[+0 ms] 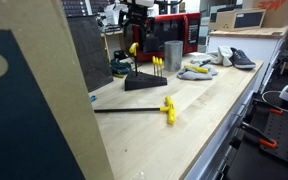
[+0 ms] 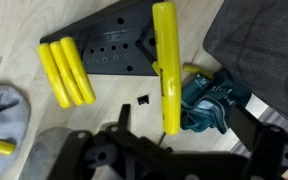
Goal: Put the objects together on the counter
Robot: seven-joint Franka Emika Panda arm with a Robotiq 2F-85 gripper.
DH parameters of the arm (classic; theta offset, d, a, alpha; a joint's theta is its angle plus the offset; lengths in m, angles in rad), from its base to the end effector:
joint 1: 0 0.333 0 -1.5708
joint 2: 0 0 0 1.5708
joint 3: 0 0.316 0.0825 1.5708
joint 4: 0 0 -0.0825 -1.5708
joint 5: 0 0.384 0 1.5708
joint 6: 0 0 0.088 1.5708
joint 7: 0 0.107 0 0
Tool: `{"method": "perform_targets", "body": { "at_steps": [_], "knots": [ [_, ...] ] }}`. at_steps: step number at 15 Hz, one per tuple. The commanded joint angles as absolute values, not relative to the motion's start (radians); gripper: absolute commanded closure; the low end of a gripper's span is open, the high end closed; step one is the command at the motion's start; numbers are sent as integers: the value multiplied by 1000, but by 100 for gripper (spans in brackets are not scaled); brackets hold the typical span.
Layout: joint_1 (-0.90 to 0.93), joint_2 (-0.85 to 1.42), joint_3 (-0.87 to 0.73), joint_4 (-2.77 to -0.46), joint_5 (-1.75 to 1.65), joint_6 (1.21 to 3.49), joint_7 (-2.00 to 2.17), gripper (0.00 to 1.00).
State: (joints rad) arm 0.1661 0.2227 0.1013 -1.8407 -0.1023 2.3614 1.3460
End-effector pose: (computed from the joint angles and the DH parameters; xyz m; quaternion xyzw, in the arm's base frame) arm 0.6216 0.1648 0.4383 -0.8620 0.4836 -0.1249 0.0868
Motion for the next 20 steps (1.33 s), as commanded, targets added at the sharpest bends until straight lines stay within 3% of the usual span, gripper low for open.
{"method": "perform_targets", "body": {
  "at_steps": [1,20],
  "knots": [
    [179,222,87,-1839,-97,2358,1342,0],
    [185,265,100,-1822,-57,2342,1279,0]
  ]
}}
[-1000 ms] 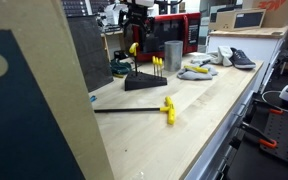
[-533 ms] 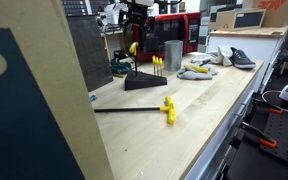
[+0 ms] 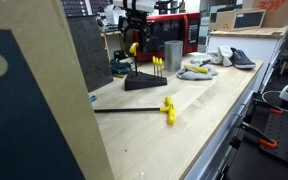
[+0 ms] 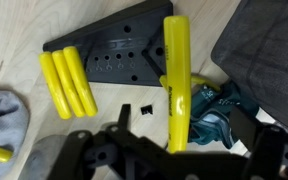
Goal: Put the objects together on the counter
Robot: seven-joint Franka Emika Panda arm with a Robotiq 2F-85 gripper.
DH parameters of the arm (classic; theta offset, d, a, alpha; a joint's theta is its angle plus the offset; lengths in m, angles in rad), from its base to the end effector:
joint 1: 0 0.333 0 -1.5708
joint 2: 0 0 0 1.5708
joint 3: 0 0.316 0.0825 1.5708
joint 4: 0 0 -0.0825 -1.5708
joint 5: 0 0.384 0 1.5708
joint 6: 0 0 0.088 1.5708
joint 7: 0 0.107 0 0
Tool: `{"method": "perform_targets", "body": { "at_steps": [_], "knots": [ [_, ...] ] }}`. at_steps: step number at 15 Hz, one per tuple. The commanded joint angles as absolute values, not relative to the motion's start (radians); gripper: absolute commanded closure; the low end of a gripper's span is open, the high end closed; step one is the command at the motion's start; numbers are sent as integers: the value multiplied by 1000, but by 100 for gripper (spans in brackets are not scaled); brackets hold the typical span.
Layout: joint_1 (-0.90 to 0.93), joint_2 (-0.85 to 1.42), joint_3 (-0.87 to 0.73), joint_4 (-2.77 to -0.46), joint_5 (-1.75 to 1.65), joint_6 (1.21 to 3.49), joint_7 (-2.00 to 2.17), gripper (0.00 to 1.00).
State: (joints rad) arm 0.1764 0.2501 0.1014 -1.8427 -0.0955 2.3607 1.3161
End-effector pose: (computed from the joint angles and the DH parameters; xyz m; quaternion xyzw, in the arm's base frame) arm 0.6220 0.1717 0.4197 -0.8726 0.4689 -0.1122 0.0781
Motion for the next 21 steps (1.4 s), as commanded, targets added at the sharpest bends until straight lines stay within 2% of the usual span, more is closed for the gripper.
{"method": "perform_targets", "body": {
  "at_steps": [1,3,4,5,14,15,17,21],
  "knots": [
    [186,273,102,-1819,-46,2346,1274,0],
    [188,283,104,-1813,-30,2346,1269,0],
    [189,287,104,-1810,-24,2341,1257,25],
    [192,288,102,-1809,-21,2335,1251,26],
    [191,295,112,-1795,23,2284,1191,95],
    [193,296,115,-1785,35,2251,1179,99],
    [201,299,117,-1754,43,2185,1168,95],
    [220,315,118,-1707,31,2105,1187,95]
  ]
}}
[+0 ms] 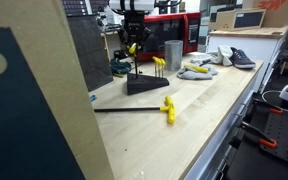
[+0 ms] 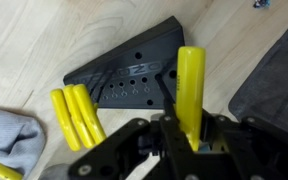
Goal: Put the objects together on the counter
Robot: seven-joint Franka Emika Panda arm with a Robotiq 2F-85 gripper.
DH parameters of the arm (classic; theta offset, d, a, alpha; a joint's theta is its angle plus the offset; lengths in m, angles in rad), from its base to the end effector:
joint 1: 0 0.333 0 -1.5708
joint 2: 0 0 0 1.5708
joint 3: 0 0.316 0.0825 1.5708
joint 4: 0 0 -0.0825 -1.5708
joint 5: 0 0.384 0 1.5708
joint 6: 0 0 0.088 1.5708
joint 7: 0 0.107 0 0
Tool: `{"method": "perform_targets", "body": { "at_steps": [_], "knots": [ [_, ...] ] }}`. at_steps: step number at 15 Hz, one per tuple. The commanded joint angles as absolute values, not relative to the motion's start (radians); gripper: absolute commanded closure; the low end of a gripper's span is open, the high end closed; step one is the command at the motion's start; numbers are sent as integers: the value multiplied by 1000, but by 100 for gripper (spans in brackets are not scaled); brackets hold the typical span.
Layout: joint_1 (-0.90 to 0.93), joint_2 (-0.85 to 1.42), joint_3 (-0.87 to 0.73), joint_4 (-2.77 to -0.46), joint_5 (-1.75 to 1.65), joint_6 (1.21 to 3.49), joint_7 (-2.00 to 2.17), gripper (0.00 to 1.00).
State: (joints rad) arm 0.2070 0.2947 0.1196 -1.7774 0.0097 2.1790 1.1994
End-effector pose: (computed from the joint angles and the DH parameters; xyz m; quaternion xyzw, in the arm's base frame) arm 0.6135 0.2021 0.4035 -0.9022 0.4274 -0.0246 0.0530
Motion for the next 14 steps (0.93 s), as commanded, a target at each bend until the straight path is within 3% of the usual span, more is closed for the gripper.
{"method": "perform_targets", "body": {
  "at_steps": [1,14],
  "knots": [
    [224,320,118,-1697,27,2094,1188,95],
    [280,322,116,-1666,-117,2141,1132,95]
  ]
}}
